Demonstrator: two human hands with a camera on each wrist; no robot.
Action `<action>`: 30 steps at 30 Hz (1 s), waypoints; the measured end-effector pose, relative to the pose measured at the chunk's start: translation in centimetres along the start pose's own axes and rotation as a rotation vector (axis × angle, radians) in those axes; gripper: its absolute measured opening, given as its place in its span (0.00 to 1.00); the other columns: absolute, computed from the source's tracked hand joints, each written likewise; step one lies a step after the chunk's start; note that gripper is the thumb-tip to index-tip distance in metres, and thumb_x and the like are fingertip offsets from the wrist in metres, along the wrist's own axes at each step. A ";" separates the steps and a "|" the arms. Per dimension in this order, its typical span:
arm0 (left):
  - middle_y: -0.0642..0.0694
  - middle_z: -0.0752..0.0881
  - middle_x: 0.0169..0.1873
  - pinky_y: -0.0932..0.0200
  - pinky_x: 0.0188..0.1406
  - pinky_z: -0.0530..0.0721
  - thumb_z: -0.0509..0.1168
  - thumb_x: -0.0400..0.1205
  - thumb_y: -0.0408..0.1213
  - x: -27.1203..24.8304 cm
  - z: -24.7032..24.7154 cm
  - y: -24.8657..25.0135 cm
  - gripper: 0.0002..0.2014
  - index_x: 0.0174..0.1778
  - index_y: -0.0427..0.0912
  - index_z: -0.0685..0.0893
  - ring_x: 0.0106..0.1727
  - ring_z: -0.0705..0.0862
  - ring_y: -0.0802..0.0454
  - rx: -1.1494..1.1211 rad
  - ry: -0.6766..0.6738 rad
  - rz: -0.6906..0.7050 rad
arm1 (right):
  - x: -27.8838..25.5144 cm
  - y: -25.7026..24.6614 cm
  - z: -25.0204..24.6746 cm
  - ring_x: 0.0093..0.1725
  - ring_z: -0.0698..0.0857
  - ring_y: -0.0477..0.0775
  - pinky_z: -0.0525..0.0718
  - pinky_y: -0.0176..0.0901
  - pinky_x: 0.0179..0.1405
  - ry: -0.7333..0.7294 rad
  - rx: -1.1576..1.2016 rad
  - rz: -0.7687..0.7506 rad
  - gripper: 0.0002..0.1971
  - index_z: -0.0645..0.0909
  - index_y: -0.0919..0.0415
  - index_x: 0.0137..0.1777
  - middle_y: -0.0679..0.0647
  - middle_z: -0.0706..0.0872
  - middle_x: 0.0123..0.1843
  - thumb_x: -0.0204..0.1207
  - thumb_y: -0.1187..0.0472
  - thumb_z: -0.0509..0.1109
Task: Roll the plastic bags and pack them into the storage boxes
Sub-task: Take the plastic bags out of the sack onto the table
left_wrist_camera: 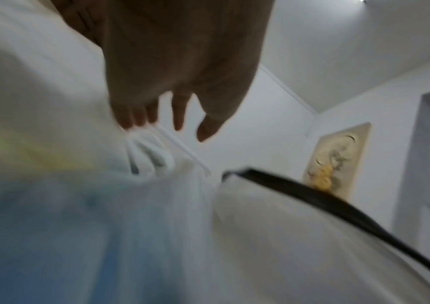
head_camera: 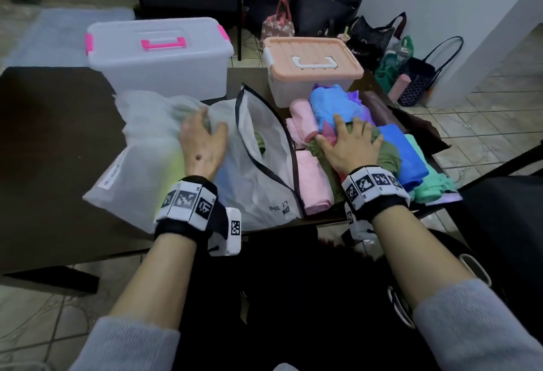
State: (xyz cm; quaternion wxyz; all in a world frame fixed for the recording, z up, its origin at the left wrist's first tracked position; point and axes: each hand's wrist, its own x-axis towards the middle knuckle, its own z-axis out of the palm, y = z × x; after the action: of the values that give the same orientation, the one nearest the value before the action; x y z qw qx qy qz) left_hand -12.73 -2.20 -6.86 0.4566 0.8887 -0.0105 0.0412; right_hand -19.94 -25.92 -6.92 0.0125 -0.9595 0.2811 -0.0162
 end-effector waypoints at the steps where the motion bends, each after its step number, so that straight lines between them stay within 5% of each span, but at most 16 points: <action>1: 0.37 0.66 0.77 0.45 0.77 0.62 0.60 0.81 0.44 0.6 -1.2 -0.2 0.25 0.74 0.42 0.72 0.77 0.64 0.40 0.035 0.142 -0.054 | 0.0 -0.1 0.0 0.80 0.55 0.67 0.51 0.70 0.76 0.001 0.003 0.003 0.34 0.53 0.48 0.82 0.63 0.58 0.81 0.79 0.34 0.49; 3: 0.35 0.54 0.81 0.42 0.78 0.53 0.62 0.80 0.44 1.4 -3.7 -0.8 0.28 0.76 0.40 0.67 0.81 0.53 0.37 0.142 0.320 -0.233 | 0.0 -0.2 -0.2 0.81 0.55 0.68 0.51 0.70 0.76 -0.009 0.003 0.013 0.35 0.53 0.48 0.82 0.63 0.58 0.81 0.79 0.34 0.49; 5: 0.30 0.43 0.81 0.36 0.78 0.44 0.62 0.80 0.48 1.9 -5.5 -2.3 0.37 0.81 0.36 0.56 0.82 0.43 0.34 0.176 0.316 -0.476 | 0.0 -0.2 -0.3 0.81 0.54 0.68 0.50 0.70 0.77 -0.028 -0.003 0.018 0.35 0.52 0.48 0.83 0.63 0.56 0.82 0.79 0.33 0.48; 8: 0.29 0.54 0.80 0.43 0.78 0.54 0.61 0.82 0.50 2.1 -6.7 -4.9 0.43 0.81 0.28 0.46 0.81 0.55 0.34 0.037 0.174 -0.686 | 0.0 -0.2 -0.3 0.81 0.53 0.68 0.50 0.70 0.77 -0.038 -0.001 0.012 0.35 0.51 0.48 0.83 0.63 0.55 0.82 0.80 0.34 0.48; 11: 0.34 0.68 0.76 0.55 0.73 0.66 0.61 0.84 0.46 1.9 -6.5 -5.4 0.34 0.77 0.26 0.60 0.76 0.68 0.39 -0.160 0.079 -0.635 | -0.1 -0.2 -0.3 0.81 0.53 0.68 0.49 0.70 0.77 -0.035 0.006 0.009 0.34 0.52 0.48 0.83 0.63 0.56 0.82 0.80 0.34 0.49; 15: 0.35 0.73 0.72 0.54 0.69 0.73 0.61 0.83 0.41 2.1 -5.2 -2.7 0.28 0.75 0.28 0.65 0.72 0.74 0.40 -0.305 0.109 -0.549 | -0.1 -0.2 -0.3 0.81 0.53 0.68 0.50 0.70 0.77 -0.033 0.014 0.008 0.32 0.52 0.49 0.82 0.62 0.56 0.82 0.81 0.37 0.50; 18: 0.37 0.81 0.56 0.55 0.56 0.77 0.60 0.82 0.41 2.4 -4.2 -0.8 0.16 0.57 0.31 0.76 0.60 0.81 0.42 -0.393 0.110 -0.412 | -0.1 -0.2 -0.2 0.81 0.53 0.67 0.50 0.70 0.77 -0.026 0.008 0.002 0.32 0.52 0.49 0.82 0.62 0.56 0.82 0.81 0.38 0.51; 21: 0.38 0.75 0.68 0.46 0.69 0.75 0.62 0.81 0.48 2.3 -3.4 2.0 0.28 0.70 0.31 0.70 0.68 0.76 0.40 -0.432 0.057 -0.288 | -0.2 -0.2 0.0 0.81 0.52 0.68 0.50 0.70 0.76 -0.022 -0.001 -0.002 0.32 0.52 0.49 0.83 0.63 0.56 0.82 0.81 0.38 0.50; 23: 0.38 0.77 0.67 0.48 0.69 0.75 0.63 0.81 0.51 2.5 -2.7 3.8 0.29 0.71 0.32 0.71 0.68 0.76 0.42 -0.494 0.025 -0.241 | -0.2 -0.2 0.1 0.81 0.52 0.68 0.50 0.70 0.76 -0.022 -0.009 -0.003 0.32 0.51 0.49 0.83 0.63 0.55 0.82 0.82 0.39 0.50; 26: 0.45 0.81 0.41 0.56 0.49 0.78 0.58 0.84 0.46 2.7 -2.2 6.3 0.15 0.49 0.35 0.78 0.47 0.80 0.47 -0.599 0.036 -0.157 | -0.2 -0.2 0.1 0.81 0.52 0.68 0.49 0.70 0.76 -0.028 -0.007 -0.003 0.31 0.51 0.49 0.83 0.63 0.55 0.83 0.82 0.39 0.50; 30: 0.45 0.81 0.43 0.60 0.40 0.77 0.56 0.86 0.45 2.9 -2.7 9.5 0.18 0.52 0.33 0.82 0.45 0.79 0.51 -0.639 0.063 -0.084 | -0.1 -0.1 0.1 0.81 0.52 0.67 0.49 0.69 0.76 -0.035 -0.012 -0.004 0.31 0.49 0.48 0.83 0.62 0.54 0.83 0.82 0.40 0.49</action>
State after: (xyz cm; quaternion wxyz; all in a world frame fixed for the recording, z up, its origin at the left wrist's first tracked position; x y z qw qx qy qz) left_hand -10.56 -5.50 2.61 0.7140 0.6982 0.0277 0.0443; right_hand -19.99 -25.74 -6.98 0.0118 -0.9602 0.2789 0.0024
